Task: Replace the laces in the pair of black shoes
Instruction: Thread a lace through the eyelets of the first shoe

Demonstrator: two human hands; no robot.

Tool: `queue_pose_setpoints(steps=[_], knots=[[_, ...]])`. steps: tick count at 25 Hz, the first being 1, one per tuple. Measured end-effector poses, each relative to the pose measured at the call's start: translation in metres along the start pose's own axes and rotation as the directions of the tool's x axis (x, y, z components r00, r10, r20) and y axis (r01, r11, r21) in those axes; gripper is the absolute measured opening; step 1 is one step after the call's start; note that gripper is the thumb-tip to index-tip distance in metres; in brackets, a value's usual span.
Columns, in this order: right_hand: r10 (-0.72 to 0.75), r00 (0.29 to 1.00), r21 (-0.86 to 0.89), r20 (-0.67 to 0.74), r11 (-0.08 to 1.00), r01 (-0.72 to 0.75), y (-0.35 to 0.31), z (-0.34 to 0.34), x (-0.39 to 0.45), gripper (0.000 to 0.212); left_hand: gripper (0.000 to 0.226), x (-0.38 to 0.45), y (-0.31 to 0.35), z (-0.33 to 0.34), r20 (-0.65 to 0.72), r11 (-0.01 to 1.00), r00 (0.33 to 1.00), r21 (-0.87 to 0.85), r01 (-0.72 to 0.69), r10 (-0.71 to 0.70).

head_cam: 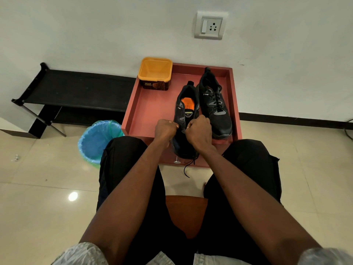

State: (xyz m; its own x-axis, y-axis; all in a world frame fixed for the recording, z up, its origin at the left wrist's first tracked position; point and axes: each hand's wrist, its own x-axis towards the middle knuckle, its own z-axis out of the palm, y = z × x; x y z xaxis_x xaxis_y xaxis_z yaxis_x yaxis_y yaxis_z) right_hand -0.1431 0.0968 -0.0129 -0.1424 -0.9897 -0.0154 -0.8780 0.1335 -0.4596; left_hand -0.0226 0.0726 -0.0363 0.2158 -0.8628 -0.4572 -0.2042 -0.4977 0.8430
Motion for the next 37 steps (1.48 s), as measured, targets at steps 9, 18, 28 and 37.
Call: queue_pose_setpoints(steps=[9, 18, 28, 37], knots=[[0.053, 0.997, 0.247, 0.063, 0.967, -0.067, 0.012, 0.013, 0.013, 0.02, 0.019, -0.001, 0.0, -0.001, 0.002, 0.999, 1.0, -0.043, 0.007, -0.007], [0.127, 0.987, 0.294, 0.098, 0.944, -0.151, 0.019, 0.036, 0.02, 0.014, 0.016, -0.003, -0.002, 0.0, 0.035, 0.999, 0.999, 0.028, -0.034, 0.033], [0.18, 0.93, 0.532, 0.32, 0.779, -0.334, 0.026, 0.028, 0.026, 0.027, 0.017, -0.004, -0.006, 0.002, 0.054, 0.996, 0.997, 0.057, -0.063, 0.06], [0.189, 0.976, 0.326, 0.105, 0.921, -0.213, 0.024, 0.029, 0.022, 0.025, 0.006, -0.013, -0.007, 0.0, 0.034, 0.966, 0.974, 0.125, -0.227, 0.224]])
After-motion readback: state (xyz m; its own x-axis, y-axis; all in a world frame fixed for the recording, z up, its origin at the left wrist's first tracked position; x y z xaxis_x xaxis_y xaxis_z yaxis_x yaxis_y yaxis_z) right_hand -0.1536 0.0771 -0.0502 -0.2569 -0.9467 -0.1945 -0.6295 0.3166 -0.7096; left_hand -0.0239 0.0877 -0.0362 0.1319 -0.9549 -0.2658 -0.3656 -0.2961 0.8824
